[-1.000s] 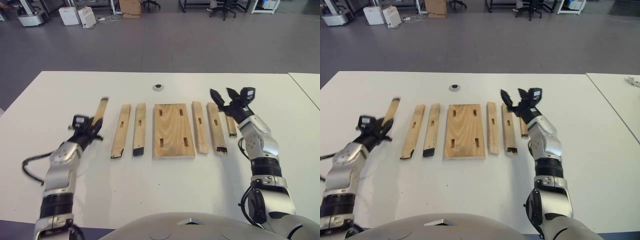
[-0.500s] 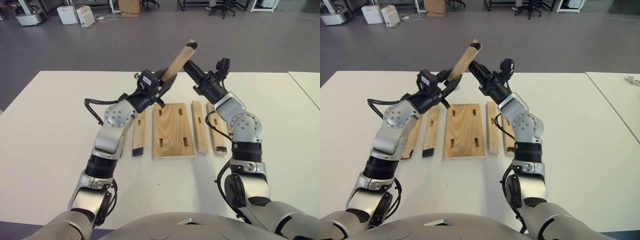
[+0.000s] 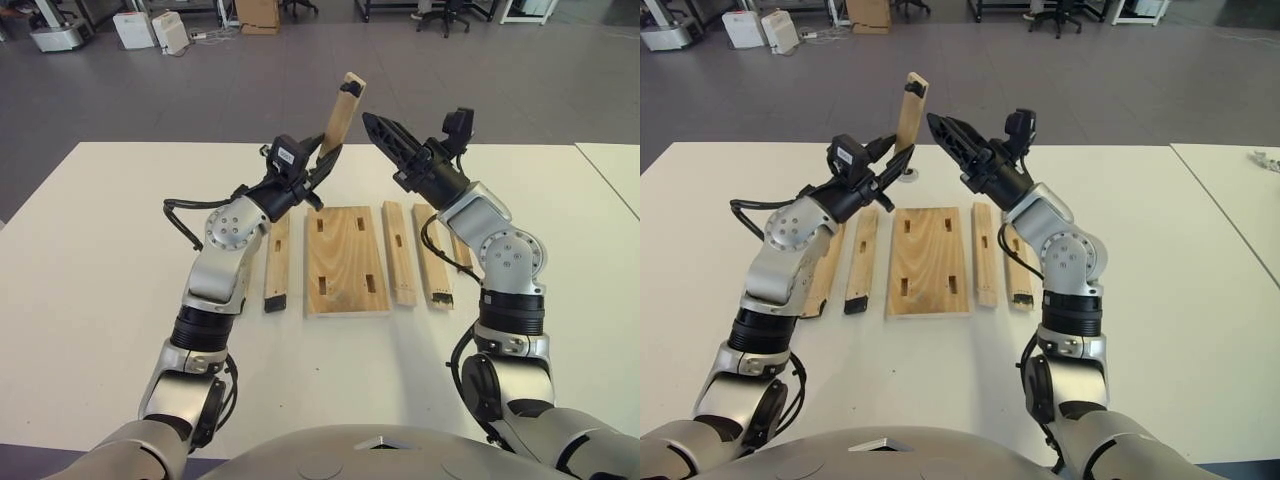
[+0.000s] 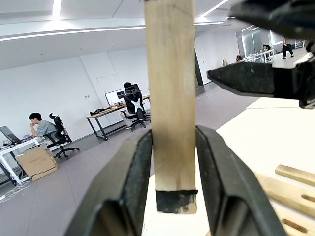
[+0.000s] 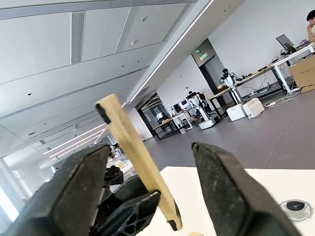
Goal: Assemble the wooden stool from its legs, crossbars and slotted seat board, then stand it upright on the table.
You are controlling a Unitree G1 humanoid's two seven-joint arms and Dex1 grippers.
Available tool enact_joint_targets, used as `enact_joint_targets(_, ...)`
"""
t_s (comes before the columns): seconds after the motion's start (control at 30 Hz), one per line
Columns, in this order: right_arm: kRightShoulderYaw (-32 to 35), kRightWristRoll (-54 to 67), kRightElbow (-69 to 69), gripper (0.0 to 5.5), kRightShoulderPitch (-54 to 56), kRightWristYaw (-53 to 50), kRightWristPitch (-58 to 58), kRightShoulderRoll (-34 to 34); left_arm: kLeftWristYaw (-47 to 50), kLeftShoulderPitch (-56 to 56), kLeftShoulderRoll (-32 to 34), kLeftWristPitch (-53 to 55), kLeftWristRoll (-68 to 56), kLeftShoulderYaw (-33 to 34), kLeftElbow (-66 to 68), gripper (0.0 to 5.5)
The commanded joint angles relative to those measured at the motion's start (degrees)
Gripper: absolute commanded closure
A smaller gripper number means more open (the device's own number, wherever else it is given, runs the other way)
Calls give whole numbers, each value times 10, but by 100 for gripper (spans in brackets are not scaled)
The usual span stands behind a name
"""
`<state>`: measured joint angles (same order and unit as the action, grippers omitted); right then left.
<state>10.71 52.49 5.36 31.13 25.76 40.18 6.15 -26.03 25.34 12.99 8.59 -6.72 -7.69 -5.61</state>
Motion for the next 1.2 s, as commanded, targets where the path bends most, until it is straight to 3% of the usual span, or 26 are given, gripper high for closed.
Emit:
enact_joint_targets(0.03, -21, -19, 17, 242, -1, 1, -10, 1, -3, -3, 6, 12, 18, -16, -5, 422)
enact_joint_targets(0.27, -30, -46, 0, 242, 14, -17, -27, -6, -15, -8, 20, 0, 47, -43, -11, 422)
enact_joint_targets(0.73, -31, -82, -12, 491, 13, -33, -50, -13, -18, -9, 23, 4, 60, -54, -16, 422)
enact_joint_targets(0.83, -27, -93, -15, 509, 10, -32, -59, -7, -21, -13, 22, 12, 59, -59, -20, 422)
enact_joint_targets(0.93, -7, -116, -27, 509, -9, -43, -77, 11, -15, -24, 26, 23, 65, -61, -17, 349)
enact_joint_targets(1.2, 42, -148, 6, 509, -171, -118, -88, 9, 39, -124, 26, 60, 25, 40, -49, 217)
